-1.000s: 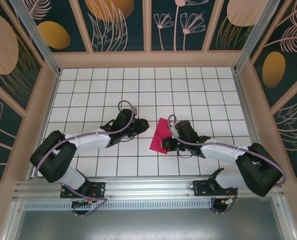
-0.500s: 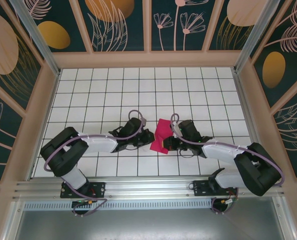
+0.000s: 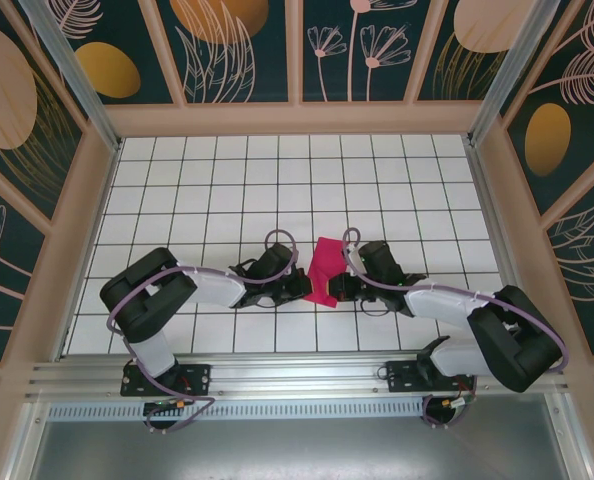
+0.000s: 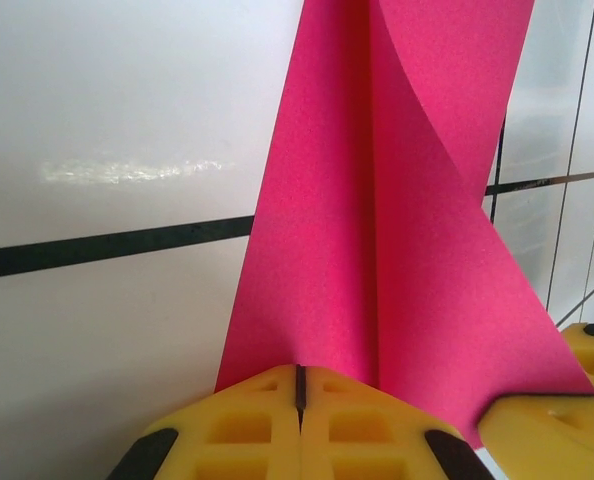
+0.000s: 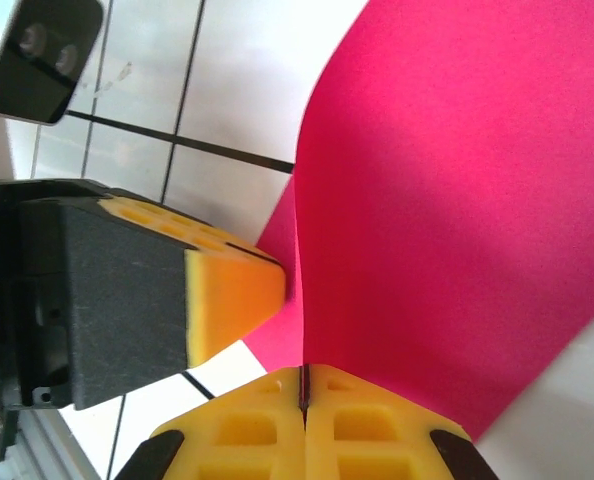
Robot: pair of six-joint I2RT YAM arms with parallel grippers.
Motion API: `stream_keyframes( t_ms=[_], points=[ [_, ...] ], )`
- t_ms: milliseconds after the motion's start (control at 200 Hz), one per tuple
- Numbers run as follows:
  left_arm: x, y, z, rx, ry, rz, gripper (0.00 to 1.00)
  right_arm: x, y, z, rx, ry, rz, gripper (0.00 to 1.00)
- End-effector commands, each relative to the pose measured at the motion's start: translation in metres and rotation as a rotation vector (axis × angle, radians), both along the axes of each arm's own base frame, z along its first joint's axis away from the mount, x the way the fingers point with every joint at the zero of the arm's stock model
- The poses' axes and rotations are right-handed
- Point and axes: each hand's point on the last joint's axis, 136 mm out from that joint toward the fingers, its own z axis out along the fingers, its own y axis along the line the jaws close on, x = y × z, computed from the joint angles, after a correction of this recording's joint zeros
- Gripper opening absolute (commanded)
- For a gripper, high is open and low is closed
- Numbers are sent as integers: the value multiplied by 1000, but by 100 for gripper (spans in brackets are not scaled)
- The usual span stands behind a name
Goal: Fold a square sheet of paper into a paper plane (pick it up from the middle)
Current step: Fold the triangle a second time at the center of the table.
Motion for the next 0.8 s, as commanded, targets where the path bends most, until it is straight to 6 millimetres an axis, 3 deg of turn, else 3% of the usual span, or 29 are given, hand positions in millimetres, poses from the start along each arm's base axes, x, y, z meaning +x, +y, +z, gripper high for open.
stream_keyframes(
  t_ms=[0, 180, 500, 636, 796],
  points=[
    [-4, 11, -17, 90, 16, -7, 5, 7, -8, -1, -46, -27, 3, 0],
    [-8, 12, -24, 103, 28, -20, 5, 16, -21, -4, -141, -35, 14, 0],
    [-6, 12, -26, 120, 22, -25, 4, 28, -22, -12, -209, 4, 21, 1],
    [-5, 13, -27, 142, 17, -31, 5, 39, -13, 2, -224, -112, 47, 1],
    [-2, 14, -24, 148, 3, -25, 5, 50, -17, 5, -350, -153, 79, 0]
  ],
)
